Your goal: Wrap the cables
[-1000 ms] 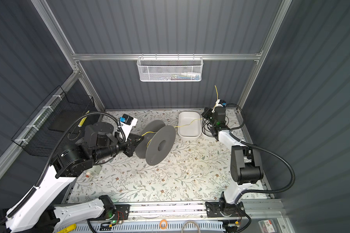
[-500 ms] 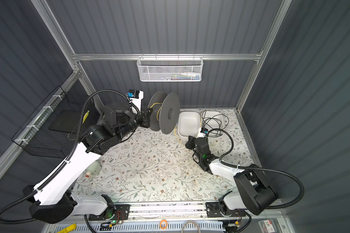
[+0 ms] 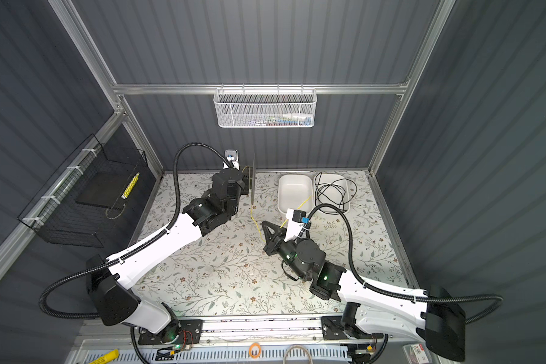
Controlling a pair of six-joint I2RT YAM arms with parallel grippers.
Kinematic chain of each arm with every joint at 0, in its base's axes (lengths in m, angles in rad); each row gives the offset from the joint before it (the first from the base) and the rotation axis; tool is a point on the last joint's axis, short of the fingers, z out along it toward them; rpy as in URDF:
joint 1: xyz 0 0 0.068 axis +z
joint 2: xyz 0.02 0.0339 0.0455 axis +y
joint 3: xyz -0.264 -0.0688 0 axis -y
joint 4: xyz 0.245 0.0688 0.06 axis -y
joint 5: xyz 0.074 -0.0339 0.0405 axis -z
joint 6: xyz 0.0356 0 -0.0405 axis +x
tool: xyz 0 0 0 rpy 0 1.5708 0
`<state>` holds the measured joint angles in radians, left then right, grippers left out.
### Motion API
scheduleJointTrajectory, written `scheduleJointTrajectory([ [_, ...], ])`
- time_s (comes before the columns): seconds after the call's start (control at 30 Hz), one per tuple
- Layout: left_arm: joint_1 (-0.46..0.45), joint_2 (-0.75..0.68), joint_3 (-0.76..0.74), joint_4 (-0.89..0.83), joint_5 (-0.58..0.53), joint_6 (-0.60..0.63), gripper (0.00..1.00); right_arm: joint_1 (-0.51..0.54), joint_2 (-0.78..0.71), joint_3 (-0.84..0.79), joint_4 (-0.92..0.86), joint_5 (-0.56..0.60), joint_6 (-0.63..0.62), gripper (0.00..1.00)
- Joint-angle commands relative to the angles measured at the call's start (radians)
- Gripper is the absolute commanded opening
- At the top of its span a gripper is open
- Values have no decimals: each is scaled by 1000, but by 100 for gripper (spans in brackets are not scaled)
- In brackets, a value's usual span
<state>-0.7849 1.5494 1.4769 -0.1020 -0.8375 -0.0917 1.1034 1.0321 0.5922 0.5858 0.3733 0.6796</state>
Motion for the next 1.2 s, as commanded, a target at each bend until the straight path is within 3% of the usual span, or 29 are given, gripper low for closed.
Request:
scheduleJointTrajectory([
  [0.0,34,8,7,168,-134,84,0,66,-11,56,29,2,-57,0],
  [0.13,65,34,-15,130,-91,72,0,71,-46,120,-5,12,-148,0],
  [0.23,65,28,-53,122,-25,92,0,5,-56,194,-67,-51,-167,0],
  [0.57,-8,-83,-252,-95,236,142,0,-387,155,545,-220,-463,-97,0],
  [0.77,-102,-176,-351,-195,271,201,0,-568,326,693,-229,-570,-38,0],
  [0.97,-111,-317,-456,-282,353,198,0,-736,488,756,-264,-549,-43,0],
  [1.17,-110,-424,-483,-371,425,197,0,-878,598,699,-220,-551,20,0],
])
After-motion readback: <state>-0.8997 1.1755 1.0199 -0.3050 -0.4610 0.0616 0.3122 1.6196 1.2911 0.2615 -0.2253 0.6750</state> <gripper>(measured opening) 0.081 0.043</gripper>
